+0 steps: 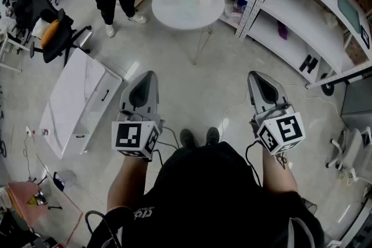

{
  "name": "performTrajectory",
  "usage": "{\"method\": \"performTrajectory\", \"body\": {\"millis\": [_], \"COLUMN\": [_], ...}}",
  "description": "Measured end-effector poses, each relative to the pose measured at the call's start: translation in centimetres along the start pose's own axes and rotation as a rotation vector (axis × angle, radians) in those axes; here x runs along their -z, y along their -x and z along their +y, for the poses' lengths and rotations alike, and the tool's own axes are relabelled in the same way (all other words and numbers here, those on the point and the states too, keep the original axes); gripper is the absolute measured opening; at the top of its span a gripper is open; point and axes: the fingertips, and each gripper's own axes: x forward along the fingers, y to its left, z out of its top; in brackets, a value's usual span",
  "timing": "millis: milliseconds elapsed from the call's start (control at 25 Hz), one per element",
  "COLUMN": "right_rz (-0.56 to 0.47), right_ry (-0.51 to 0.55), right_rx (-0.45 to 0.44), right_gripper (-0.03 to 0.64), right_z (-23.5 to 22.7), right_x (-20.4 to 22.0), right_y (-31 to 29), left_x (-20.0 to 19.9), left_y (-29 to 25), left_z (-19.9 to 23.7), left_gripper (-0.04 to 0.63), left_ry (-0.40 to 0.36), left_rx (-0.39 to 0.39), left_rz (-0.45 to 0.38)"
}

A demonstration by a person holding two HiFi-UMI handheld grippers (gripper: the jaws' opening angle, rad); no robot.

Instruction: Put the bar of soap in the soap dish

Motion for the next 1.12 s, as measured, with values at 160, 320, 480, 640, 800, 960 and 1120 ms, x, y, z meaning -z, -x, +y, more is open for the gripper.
{"method": "performTrajectory", "body": {"millis": [160,320,480,640,800,960,1120], "right_rz": [-0.004,-0.006,-0.015,-0.046,-0.078,-0.102,-0.107], "right_ry": [-0.001,-0.009,-0.024,-0.028,-0.044,-0.069,-0.074], "right_rx": [-0.001,-0.002,-0.011,-0.011,-0.011,-0.031,-0.076], "right_gripper": [0.014,0.014,0.014,0.014,0.014,0.014,0.014], "right_z": [0.0,-0.2,-0.4,-0.7,-1.9,-3.4,-4.7], "right_x": [-0.1,-0.1,-0.2,-0.9,-1.1,-0.9,-0.6], "right_y": [0.2,0.2,0.4,0.9,2.0,3.0,3.7], "left_x": [-0.1,0.0,-0.1,-0.3,-0.5,-0.7,-0.7], "left_y": [0.2,0.2,0.1,0.0,-0.6,-1.2,-2.1], "left_z": [-0.1,-0.3,-0.5,-0.8,-2.1,-3.8,-5.6], "left_gripper": [0.000,0.000,0.000,0.000,0.000,0.000,0.000], "left_ry": [0.001,0.003,0.003,0.001,-0.001,-0.010,-0.013], "left_rx": [-0.001,-0.001,-0.001,-0.003,-0.001,-0.005,-0.016], "left_rz": [0.000,0.004,0.007,0.004,0.001,0.001,0.007]}}
